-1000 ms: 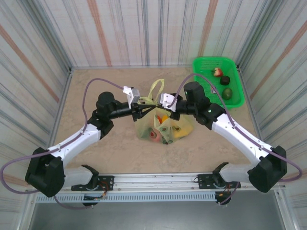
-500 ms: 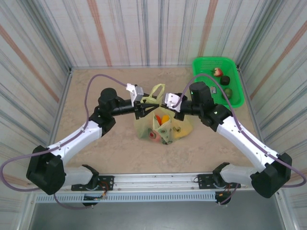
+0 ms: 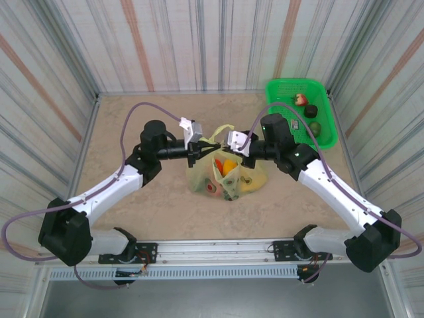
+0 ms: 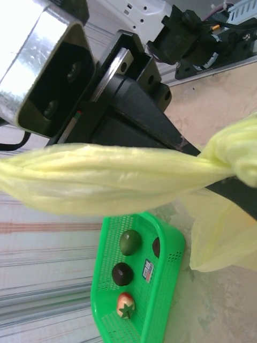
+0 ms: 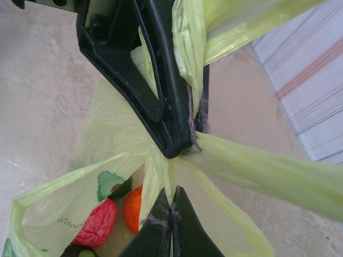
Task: Place the fake fruits into the plastic bag and tie a complex knot
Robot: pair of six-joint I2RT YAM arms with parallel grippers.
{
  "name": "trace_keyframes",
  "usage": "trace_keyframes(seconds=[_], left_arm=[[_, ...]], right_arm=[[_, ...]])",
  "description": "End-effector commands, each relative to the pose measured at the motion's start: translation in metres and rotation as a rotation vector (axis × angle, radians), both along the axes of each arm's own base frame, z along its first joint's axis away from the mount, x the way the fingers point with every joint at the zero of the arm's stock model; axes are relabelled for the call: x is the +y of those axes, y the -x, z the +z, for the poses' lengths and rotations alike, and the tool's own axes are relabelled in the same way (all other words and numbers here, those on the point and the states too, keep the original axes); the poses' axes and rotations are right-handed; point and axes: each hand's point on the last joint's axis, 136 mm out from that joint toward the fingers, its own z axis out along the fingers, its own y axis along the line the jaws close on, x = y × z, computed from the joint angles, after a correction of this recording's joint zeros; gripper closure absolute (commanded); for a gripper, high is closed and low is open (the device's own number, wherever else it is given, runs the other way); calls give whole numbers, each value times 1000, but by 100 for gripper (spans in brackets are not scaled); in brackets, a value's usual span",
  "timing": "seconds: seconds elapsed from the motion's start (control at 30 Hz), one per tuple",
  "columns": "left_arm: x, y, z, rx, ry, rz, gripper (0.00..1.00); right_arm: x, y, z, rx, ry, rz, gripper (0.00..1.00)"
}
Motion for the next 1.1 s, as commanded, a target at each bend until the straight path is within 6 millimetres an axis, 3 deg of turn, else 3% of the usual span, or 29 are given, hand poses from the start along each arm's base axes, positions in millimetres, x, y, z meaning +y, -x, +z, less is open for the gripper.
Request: trace_keyframes(seconds=[0.0,0.1,0.23,0.4,0.57,0.7,0.8,0.97,1.07], left_arm=[[-1,4,7,-27,2,-22,100],[-1,3,8,-31,3,-11,100],[0,3,7,-37,3,-5,100],[1,3,8,-42,8,-2,100],[0,3,6,-37,8,-3,100],[0,5,7,-40,7,-7,100],[-2,6,5,-39,2,-11,100],[1,2,1,-44,-17,31,100],[6,-5,-1,-53,-24,87,100]], right_arm=[[-6,4,20,-10,-68,-11,98],[-14,11,36,-26,-130,-30,79],[-30,15,64,-70,-224,-78,69],[-46,5,85,-118,-253,-161,58],[-31,4,95,-78,-269,-99,50],[-19,-3,100,-89,-255,-94,49],[-11,-9,102,-77,-249,-83,56],[-5,-5,106,-43,-264,-41,100],[-13,-6,109,-28,-284,-67,100]])
